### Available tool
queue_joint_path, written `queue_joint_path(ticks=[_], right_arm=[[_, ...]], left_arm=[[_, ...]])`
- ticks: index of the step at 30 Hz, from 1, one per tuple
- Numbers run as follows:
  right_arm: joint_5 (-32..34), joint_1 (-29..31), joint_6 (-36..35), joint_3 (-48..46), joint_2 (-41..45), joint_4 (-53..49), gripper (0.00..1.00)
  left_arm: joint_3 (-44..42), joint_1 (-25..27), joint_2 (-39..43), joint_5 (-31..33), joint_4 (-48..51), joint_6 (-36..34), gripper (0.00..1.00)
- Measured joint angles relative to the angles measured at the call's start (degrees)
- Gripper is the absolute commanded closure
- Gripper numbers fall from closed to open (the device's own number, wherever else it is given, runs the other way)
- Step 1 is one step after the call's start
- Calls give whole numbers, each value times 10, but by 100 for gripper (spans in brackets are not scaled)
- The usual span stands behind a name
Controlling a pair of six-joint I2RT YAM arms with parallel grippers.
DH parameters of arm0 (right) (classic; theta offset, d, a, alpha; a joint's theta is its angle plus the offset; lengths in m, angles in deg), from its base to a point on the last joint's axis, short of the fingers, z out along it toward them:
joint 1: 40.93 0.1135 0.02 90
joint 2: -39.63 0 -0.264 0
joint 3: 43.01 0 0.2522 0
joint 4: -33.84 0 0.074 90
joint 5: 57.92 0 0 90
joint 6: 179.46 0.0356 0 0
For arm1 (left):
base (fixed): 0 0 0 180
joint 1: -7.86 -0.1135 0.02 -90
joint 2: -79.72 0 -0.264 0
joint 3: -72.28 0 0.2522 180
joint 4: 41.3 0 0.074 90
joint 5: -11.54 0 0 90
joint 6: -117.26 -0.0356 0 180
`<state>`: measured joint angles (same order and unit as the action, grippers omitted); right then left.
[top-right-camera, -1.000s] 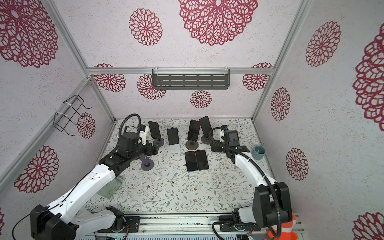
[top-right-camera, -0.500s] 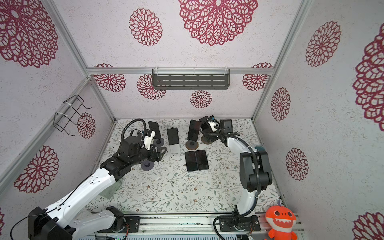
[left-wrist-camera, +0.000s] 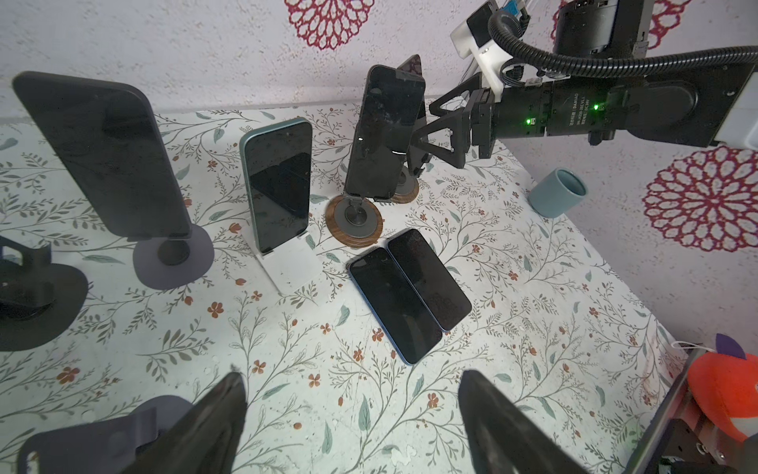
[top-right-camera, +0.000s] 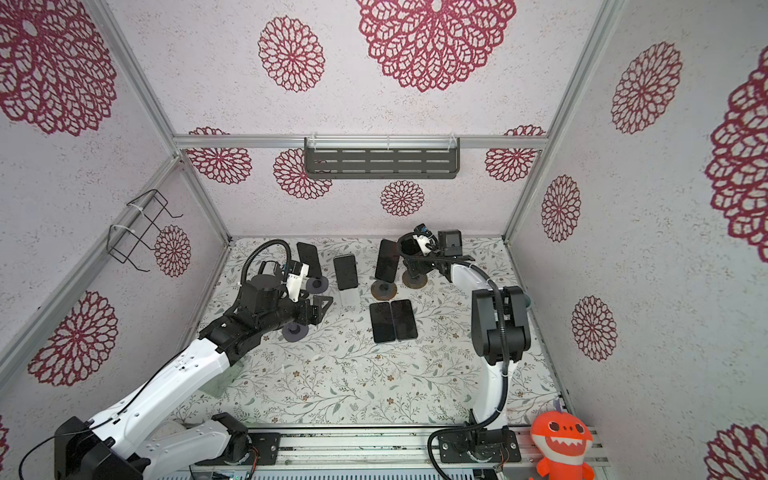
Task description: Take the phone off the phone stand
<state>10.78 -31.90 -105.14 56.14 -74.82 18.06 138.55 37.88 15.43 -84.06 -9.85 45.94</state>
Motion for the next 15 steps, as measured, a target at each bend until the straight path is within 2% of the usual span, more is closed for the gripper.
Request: queue_joint_path(ticks=[11, 15], right_arm=[[0, 0, 20, 21, -32, 2, 1], [-1, 0, 26, 21, -33, 7, 8]], left_arm=[[0, 0, 0, 6, 2, -3, 15], [0, 0, 0, 10, 2, -5, 15]])
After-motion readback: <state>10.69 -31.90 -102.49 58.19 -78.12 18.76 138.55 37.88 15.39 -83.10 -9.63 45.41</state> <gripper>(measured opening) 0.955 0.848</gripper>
